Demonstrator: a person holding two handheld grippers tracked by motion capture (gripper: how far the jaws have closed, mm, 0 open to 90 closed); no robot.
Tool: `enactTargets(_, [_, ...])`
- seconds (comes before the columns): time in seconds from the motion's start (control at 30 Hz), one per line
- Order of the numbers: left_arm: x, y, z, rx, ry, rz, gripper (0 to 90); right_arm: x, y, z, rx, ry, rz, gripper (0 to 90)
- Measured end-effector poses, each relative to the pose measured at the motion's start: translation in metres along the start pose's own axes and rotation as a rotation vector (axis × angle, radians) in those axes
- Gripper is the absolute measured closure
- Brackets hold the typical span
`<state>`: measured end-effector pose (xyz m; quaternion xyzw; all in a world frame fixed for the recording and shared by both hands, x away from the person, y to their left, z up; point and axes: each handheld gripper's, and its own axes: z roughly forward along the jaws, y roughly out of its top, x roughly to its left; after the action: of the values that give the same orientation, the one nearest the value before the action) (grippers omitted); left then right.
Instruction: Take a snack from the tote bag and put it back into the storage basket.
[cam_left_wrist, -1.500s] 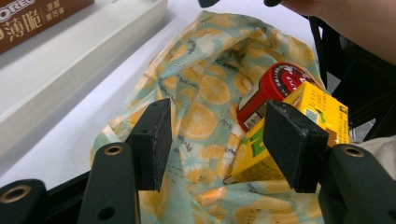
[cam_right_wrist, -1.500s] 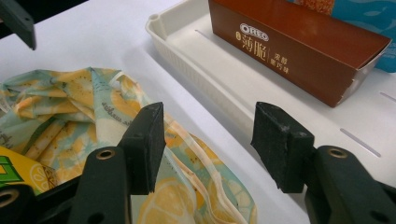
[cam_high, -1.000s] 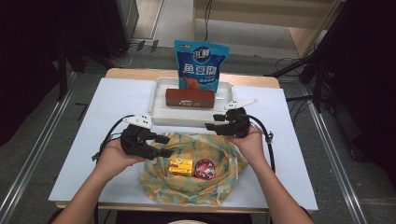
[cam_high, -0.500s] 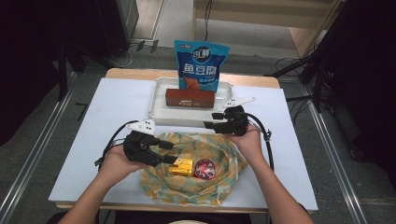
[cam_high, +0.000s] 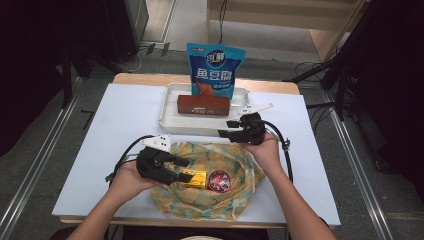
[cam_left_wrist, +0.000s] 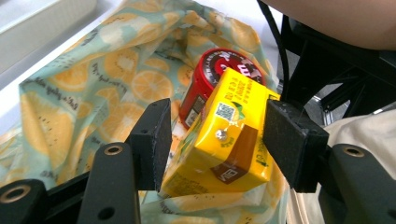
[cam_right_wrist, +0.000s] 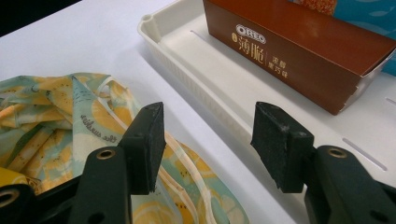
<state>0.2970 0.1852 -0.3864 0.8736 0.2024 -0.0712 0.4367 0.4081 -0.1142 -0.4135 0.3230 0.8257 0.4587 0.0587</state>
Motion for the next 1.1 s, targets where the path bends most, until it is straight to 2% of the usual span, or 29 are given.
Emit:
enactTargets(0.13, [-0.001,0.0,0.002,0.001,-0.013,0.002,42.5,0.0,0.0,-0.001,-0.005,0.003,0.001,45.1])
enactTargets(0.3, [-0.005,0.001,0.008,0.031,-0.018,0.023,42.6,0.0,0.0,-0.001,-0.005,0.001,-0.002,45.1])
enactTargets(0.5, [-0.002,-0.002,0.011,0.036,-0.033,0.027,41.2,0.0,0.0,-0.001,-0.002,0.001,0.0,45.0])
enactTargets(0.6, [-0.002,-0.004,0.018,0.083,-0.003,0.051,42.9,0.0,0.0,0.0,-0.002,0.0,-0.003,45.1])
enactTargets(0.63, [-0.002,-0.005,0.02,0.083,-0.016,0.047,42.8,0.0,0.0,0.0,-0.001,0.0,-0.002,45.1])
enactTargets(0.93, [0.003,-0.007,0.019,0.052,-0.036,0.035,46.0,0.0,0.0,0.0,0.0,0.0,-0.004,45.0])
enactTargets(1.1, [0.005,-0.006,0.017,0.04,-0.021,0.036,48.7,0.0,0.0,0.0,-0.001,0.005,-0.002,44.9])
